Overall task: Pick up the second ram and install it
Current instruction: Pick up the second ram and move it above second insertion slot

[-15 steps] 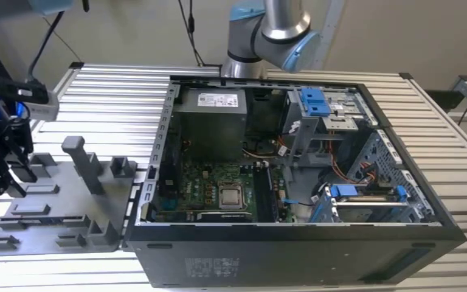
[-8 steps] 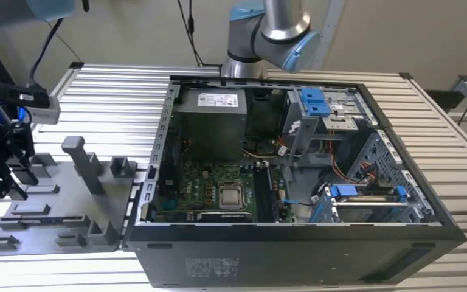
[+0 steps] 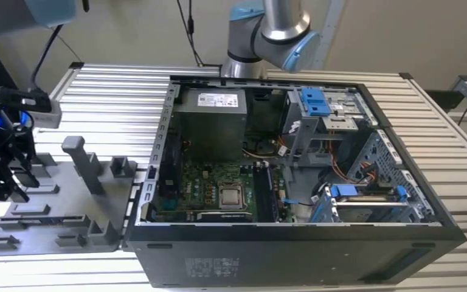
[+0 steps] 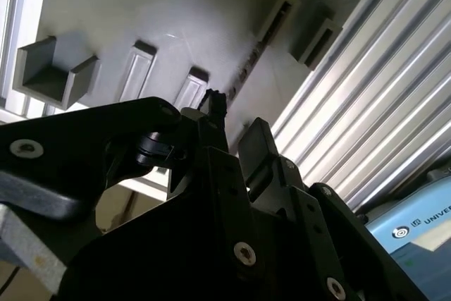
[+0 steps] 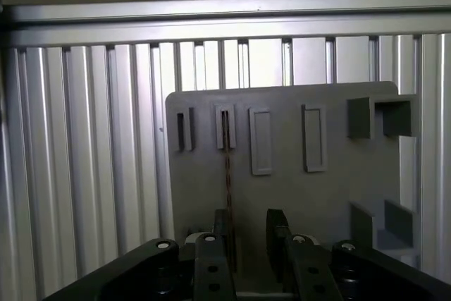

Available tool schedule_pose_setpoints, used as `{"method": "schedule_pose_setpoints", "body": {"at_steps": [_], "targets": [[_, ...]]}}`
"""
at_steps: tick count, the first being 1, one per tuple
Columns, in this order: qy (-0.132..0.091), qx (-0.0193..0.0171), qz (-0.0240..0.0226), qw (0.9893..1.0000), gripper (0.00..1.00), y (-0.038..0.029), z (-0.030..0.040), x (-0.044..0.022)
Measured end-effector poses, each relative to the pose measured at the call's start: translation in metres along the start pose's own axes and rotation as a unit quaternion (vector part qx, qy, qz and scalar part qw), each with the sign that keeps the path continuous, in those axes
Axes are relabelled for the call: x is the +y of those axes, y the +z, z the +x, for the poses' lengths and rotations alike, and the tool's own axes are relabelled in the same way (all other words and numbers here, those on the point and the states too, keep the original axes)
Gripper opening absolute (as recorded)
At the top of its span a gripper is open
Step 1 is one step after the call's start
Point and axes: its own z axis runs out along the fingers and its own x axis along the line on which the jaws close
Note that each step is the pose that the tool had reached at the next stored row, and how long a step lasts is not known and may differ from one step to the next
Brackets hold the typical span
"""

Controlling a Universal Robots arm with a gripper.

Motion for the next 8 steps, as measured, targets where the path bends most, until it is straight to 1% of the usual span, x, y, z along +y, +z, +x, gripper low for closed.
{"method": "schedule_pose_setpoints", "body": {"at_steps": [3, 8], "targets": [[0.0, 0.0001, -0.0012, 1.0, 0.36, 0.0022, 0.0, 0.0002], [-0.001, 0.0002, -0.0018, 1.0, 0.36, 0.008, 0.0003, 0.0013]]}}
